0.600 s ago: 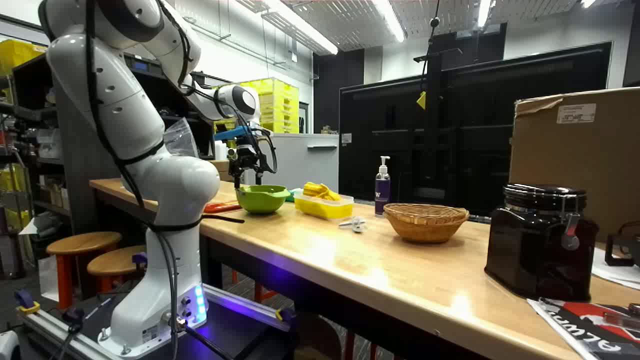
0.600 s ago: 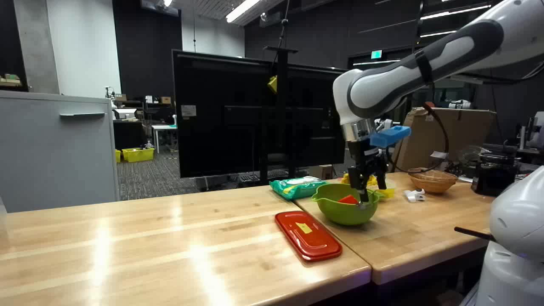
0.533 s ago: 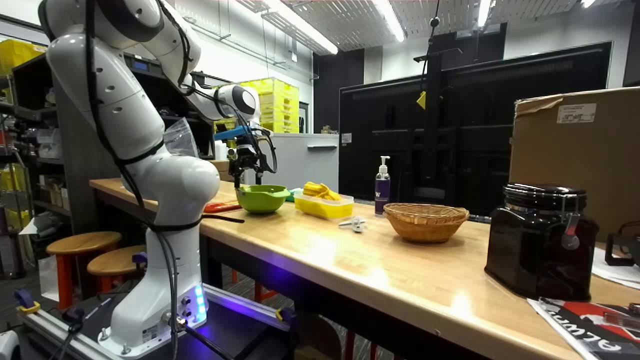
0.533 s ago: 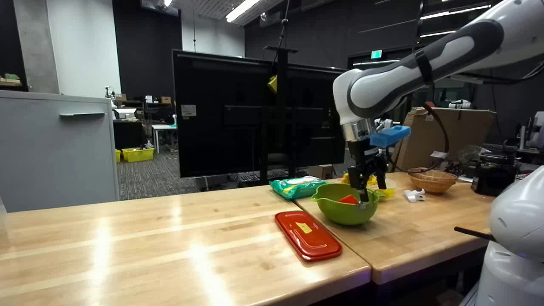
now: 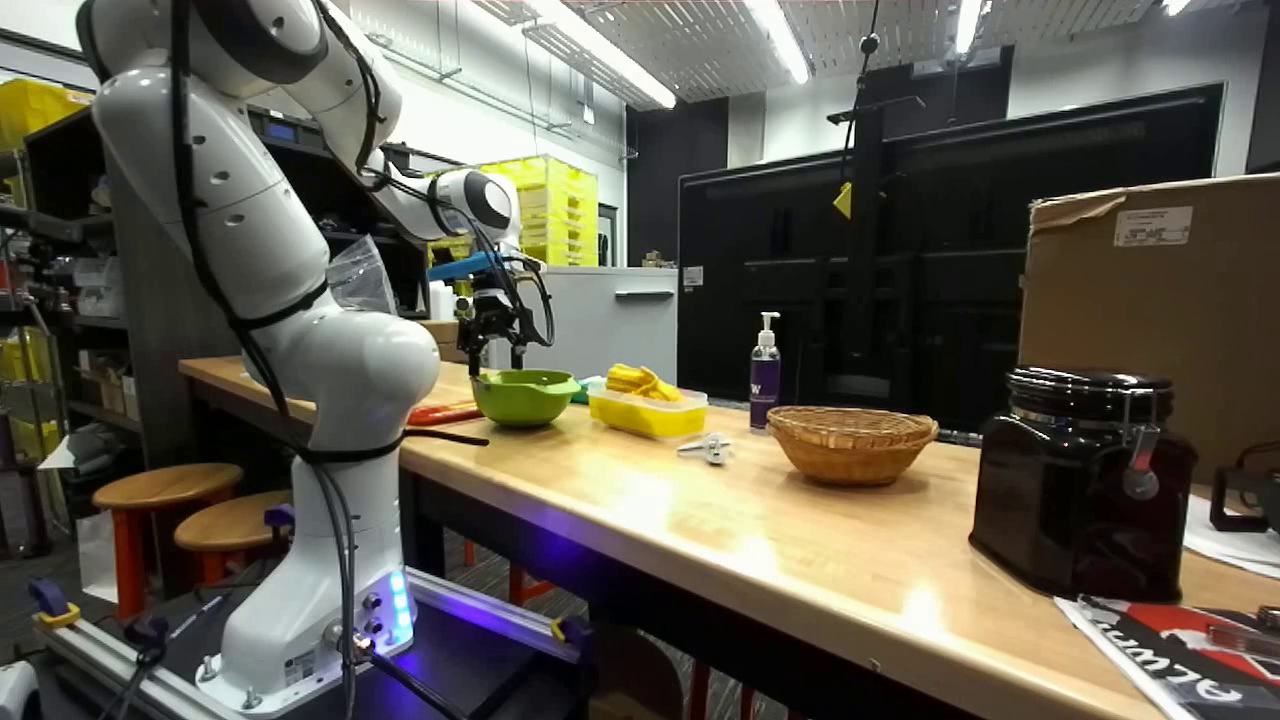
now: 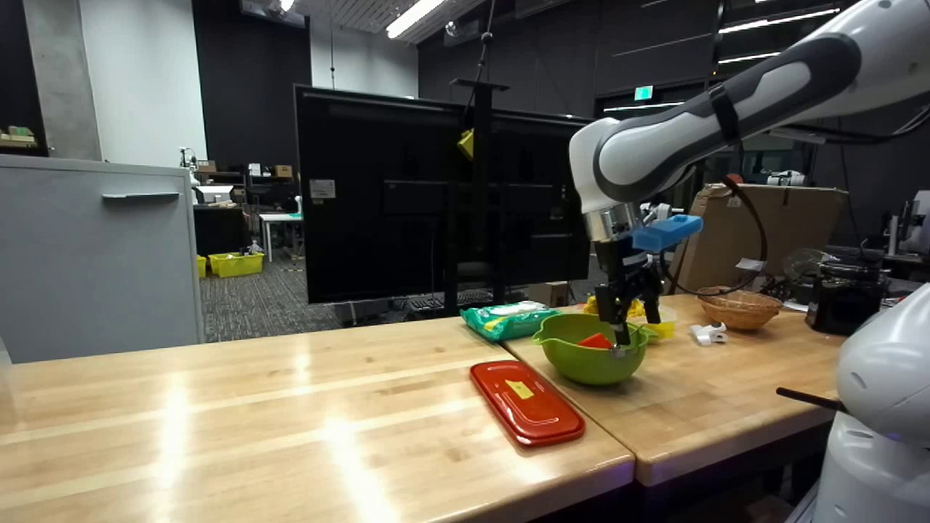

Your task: Pick the yellow cloth and wipe the table

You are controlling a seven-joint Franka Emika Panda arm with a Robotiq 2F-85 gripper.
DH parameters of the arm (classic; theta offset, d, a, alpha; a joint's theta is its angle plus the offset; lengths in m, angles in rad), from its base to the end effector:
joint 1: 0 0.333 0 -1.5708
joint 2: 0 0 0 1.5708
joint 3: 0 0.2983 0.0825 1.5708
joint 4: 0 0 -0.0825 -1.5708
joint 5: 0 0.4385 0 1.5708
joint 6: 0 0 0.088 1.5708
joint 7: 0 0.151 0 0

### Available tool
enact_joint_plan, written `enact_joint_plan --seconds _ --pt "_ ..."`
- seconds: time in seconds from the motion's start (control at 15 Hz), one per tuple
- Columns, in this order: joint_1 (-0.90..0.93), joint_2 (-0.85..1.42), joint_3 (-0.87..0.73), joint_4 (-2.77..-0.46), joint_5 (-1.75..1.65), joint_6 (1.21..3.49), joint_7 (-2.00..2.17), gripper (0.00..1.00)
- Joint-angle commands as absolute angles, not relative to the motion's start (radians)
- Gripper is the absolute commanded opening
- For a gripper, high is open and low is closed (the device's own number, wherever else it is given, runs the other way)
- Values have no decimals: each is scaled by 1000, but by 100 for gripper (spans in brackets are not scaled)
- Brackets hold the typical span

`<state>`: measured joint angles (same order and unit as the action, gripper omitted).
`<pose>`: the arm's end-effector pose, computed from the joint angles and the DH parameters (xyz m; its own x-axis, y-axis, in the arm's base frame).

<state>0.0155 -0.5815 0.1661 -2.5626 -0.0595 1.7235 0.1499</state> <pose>0.3833 0.0539 0.3583 0.9716 -0.0127 -0.2363 0.0314 -0.9828 0.1821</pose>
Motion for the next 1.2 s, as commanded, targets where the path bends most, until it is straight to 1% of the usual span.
enact_joint_plan --seconds 0.0,0.6,1.13 --pt "35 -579 149 -2561 -67 1722 159 100" --pt "35 -579 149 -2561 -67 1722 159 100" --pt "72 -646 80 -2535 -107 1634 -72 100"
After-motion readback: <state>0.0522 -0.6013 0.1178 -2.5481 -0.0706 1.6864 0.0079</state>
